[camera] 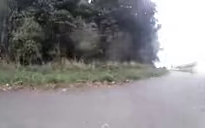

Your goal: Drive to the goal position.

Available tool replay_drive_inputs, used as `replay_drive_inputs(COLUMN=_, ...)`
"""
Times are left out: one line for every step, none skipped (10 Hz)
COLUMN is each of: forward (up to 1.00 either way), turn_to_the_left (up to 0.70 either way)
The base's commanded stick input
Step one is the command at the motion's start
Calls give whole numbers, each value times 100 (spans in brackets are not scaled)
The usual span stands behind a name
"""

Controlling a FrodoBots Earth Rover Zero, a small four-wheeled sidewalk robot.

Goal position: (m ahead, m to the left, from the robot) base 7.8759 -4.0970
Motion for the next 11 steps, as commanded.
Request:
replay_drive_inputs(forward=0, turn_to_the_left=-100)
replay_drive_inputs(forward=0, turn_to_the_left=-100)
replay_drive_inputs(forward=0, turn_to_the_left=-100)
replay_drive_inputs(forward=0, turn_to_the_left=-100)
replay_drive_inputs(forward=0, turn_to_the_left=-99)
replay_drive_inputs(forward=0, turn_to_the_left=-99)
replay_drive_inputs(forward=0, turn_to_the_left=-99)
replay_drive_inputs(forward=0, turn_to_the_left=-99)
replay_drive_inputs(forward=0, turn_to_the_left=-99)
replay_drive_inputs(forward=0, turn_to_the_left=-99)
replay_drive_inputs(forward=0, turn_to_the_left=-99)
